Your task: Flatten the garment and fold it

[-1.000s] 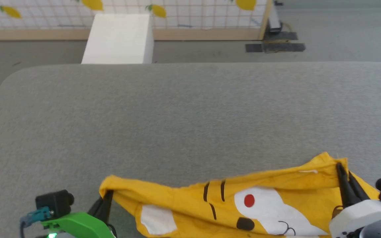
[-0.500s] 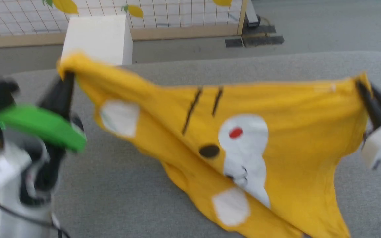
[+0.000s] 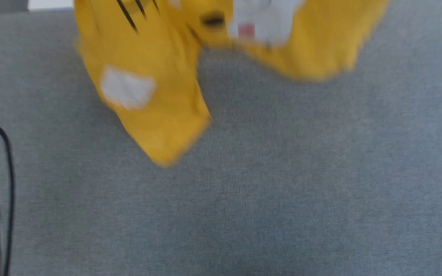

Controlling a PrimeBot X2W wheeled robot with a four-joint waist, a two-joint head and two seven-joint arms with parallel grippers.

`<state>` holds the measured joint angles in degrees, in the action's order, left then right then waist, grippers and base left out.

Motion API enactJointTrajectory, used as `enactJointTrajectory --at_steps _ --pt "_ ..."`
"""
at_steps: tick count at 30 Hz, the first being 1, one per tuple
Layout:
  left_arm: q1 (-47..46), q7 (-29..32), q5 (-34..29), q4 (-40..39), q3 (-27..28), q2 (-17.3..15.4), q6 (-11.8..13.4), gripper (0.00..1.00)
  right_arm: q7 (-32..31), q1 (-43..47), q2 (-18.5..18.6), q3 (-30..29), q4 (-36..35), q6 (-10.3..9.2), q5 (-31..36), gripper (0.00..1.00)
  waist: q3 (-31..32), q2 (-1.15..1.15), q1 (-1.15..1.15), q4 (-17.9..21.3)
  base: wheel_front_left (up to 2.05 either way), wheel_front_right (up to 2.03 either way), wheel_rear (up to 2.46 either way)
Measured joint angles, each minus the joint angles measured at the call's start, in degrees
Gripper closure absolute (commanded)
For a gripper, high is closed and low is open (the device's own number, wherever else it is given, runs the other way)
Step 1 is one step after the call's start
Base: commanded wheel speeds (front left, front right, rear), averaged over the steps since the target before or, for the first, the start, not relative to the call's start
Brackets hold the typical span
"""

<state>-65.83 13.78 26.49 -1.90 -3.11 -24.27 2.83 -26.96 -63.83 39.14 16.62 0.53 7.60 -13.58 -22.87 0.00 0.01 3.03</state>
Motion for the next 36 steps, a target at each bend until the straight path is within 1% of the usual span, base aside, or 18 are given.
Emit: enactJointTrajectory --at_steps 4,8,10,12,14,18,21,24,26,28,31,36 --pt "-10.18 -6.00 -2.43 3.89 0.97 -0.02 0.78 1.00 3.15 -10.60 -2.66 -0.68 5.06 0.00 3.96 1.00 -4.81 0.00 0.00 0.28 0.00 0.00 0.00" --pt "-17.76 -13.94 -5.17 7.06 1.41 -0.18 1.34 1.00 7.48 -18.20 -6.82 -2.48 9.24 0.01 9.67 1.00 -9.47 0.00 0.01 0.63 0.00 0.00 0.00" --pt "-19.10 -17.31 -7.42 8.75 0.85 -0.48 1.35 1.00 9.93 -19.74 -8.66 -3.56 11.09 0.00 12.07 1.00 -11.50 0.00 0.01 0.81 0.00 0.00 0.00" --pt "-19.05 -18.70 -7.89 11.01 0.27 -0.81 1.24 1.00 11.78 -19.71 -10.04 -3.69 12.94 0.00 13.16 1.00 -13.00 0.00 0.01 0.92 0.00 0.00 0.00" --pt "-17.65 -19.01 -8.01 13.73 -0.75 -1.02 0.60 1.00 13.14 -18.75 -11.17 -3.47 15.02 0.00 13.18 1.00 -14.07 0.00 0.01 0.94 0.00 0.00 0.00" --pt "-8.77 -18.49 -8.91 20.35 -3.41 -1.37 -0.69 1.00 15.38 -12.25 -11.95 -1.08 18.92 0.00 11.58 1.00 -14.10 0.00 0.00 0.57 0.00 0.00 0.00" --pt "-0.70 -16.50 -9.76 25.13 -5.19 -1.77 -1.29 1.00 16.77 -6.14 -12.41 0.77 20.93 0.01 8.54 1.00 -12.85 0.00 0.00 0.36 0.00 0.00 0.00" --pt "8.20 -12.05 -9.38 28.87 -7.11 -2.04 -2.78 1.00 17.89 0.93 -12.82 2.59 21.92 0.00 5.16 1.00 -10.60 0.00 0.00 0.09 0.00 0.00 0.00" --pt "13.80 -8.31 -7.70 29.78 -7.86 -1.88 -3.72 1.00 18.48 5.21 -12.80 3.80 21.90 0.00 3.30 1.00 -8.90 0.00 -0.01 -0.17 0.00 0.00 0.00" --pt "19.39 -4.76 -5.81 29.38 -8.37 -1.58 -4.20 1.00 19.09 9.63 -12.89 3.89 21.35 0.00 1.56 1.00 -7.02 0.00 -0.01 -0.49 0.00 0.00 0.00" --pt "28.63 -0.77 -3.42 26.18 -9.09 -1.48 -5.30 1.00 19.81 17.27 -13.23 3.00 20.01 0.00 -0.88 1.00 -3.73 0.00 -0.02 -0.94 0.00 0.00 0.00" --pt "42.75 4.95 1.10 18.22 -9.05 -1.44 -5.17 1.00 21.20 28.65 -14.63 0.67 17.20 0.00 -1.57 1.00 1.39 0.00 -0.02 -1.45 0.00 0.00 0.00"
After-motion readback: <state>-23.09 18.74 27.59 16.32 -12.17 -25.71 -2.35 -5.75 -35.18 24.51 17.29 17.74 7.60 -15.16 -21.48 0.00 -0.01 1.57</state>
